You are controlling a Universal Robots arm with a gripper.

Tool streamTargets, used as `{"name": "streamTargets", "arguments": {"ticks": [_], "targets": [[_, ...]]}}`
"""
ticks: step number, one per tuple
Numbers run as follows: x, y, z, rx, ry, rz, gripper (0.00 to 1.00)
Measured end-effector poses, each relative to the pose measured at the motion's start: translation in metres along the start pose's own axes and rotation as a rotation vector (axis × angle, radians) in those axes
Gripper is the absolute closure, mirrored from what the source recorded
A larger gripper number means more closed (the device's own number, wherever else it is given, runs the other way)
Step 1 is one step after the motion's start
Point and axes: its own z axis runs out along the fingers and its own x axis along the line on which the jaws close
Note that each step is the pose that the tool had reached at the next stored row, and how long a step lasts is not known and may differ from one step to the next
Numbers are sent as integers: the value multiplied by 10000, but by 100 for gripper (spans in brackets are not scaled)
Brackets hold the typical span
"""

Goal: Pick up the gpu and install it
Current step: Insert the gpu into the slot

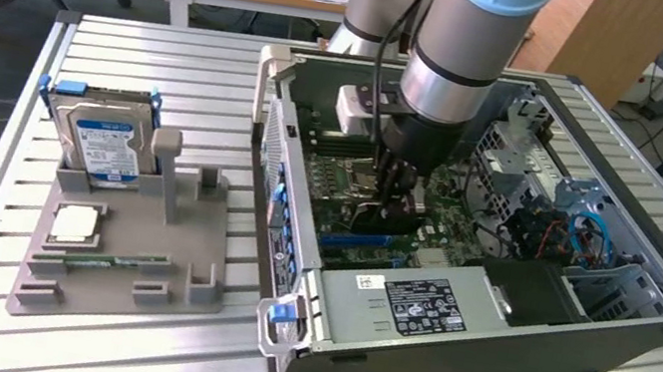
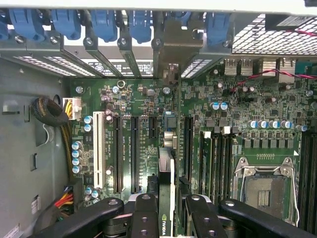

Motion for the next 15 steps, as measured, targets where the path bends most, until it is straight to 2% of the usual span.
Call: {"name": "streamTargets", "arguments": {"ticks": [15], "targets": [[0,8,11,2,-3,18,74]]}}
